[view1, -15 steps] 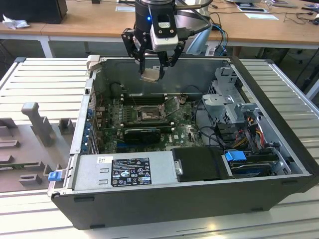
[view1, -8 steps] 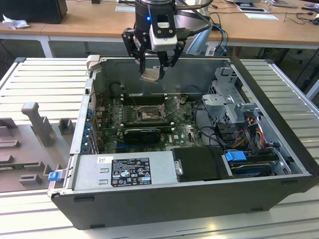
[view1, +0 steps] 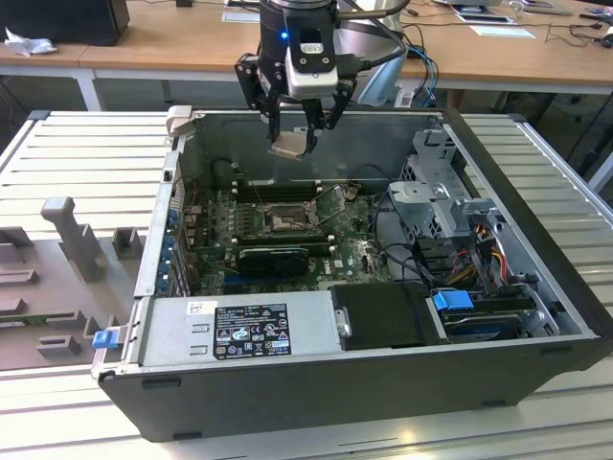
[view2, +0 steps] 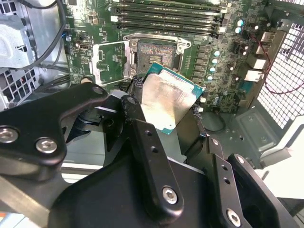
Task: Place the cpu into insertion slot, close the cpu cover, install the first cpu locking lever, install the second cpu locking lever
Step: 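Place the cpu into insertion slot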
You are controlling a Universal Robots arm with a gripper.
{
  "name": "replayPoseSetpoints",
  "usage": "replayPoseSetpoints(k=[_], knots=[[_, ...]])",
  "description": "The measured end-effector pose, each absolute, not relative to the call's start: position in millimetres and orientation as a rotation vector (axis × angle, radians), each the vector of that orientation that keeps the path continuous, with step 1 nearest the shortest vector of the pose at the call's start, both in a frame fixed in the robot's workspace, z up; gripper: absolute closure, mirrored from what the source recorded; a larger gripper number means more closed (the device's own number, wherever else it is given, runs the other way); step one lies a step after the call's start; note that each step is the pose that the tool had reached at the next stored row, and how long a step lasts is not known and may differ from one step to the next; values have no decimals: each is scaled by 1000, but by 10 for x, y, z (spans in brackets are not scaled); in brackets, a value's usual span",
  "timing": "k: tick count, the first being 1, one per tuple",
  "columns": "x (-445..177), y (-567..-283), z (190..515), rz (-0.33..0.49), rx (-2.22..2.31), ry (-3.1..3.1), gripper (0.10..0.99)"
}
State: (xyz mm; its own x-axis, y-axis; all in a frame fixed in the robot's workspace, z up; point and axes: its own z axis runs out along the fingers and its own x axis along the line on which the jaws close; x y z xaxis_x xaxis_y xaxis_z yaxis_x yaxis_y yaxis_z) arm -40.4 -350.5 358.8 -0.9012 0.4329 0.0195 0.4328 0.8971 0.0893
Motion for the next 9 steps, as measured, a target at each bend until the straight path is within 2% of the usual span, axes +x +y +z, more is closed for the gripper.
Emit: replayPoseSetpoints(k=[9], knots=[[-403,-3505,3588,144,755,3044,557]])
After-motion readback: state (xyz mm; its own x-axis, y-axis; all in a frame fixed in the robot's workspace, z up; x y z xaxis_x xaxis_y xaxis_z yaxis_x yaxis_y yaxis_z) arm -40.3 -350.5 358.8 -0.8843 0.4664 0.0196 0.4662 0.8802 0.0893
